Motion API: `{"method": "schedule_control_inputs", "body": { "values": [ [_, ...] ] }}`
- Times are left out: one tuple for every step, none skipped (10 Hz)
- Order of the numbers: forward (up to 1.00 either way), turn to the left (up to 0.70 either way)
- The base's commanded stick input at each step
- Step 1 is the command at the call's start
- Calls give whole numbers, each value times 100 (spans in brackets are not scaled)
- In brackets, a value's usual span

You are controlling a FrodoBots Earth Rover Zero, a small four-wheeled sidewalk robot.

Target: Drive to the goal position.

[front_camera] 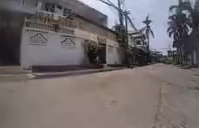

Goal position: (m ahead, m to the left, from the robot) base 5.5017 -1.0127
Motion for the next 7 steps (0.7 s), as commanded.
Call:
{"method": "schedule_control_inputs", "body": {
  "values": [
    [100, -40],
    [100, -40],
    [100, -38],
    [100, -13],
    [100, 0],
    [100, 0],
    [100, 0]
  ]
}}
